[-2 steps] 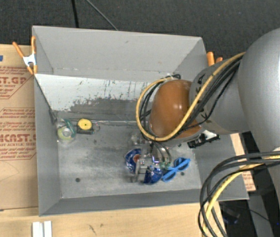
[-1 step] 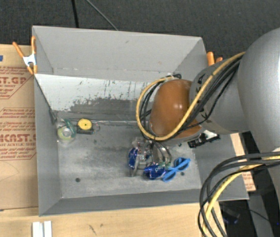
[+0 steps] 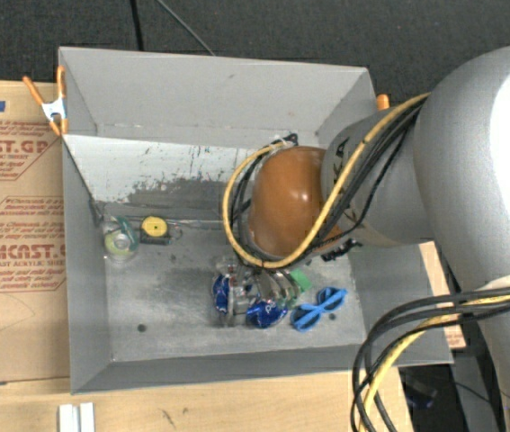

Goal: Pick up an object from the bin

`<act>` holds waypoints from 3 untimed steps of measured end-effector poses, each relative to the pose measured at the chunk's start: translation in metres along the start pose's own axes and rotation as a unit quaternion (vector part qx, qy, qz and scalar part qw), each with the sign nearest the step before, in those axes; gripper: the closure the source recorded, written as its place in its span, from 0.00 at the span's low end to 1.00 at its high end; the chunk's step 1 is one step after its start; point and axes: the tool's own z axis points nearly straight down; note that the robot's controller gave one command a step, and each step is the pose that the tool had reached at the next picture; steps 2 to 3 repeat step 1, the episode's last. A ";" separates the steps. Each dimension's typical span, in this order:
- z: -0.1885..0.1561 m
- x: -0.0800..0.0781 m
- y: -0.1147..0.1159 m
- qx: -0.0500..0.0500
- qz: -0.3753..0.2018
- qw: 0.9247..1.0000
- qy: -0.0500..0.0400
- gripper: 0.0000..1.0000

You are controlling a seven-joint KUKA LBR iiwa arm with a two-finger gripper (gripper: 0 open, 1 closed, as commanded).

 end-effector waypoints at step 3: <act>-0.222 0.022 0.010 0.001 -0.023 1.000 -0.005 1.00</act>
Offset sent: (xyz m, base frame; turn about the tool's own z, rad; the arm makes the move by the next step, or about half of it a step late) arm -0.0245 0.0060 0.2174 -0.0459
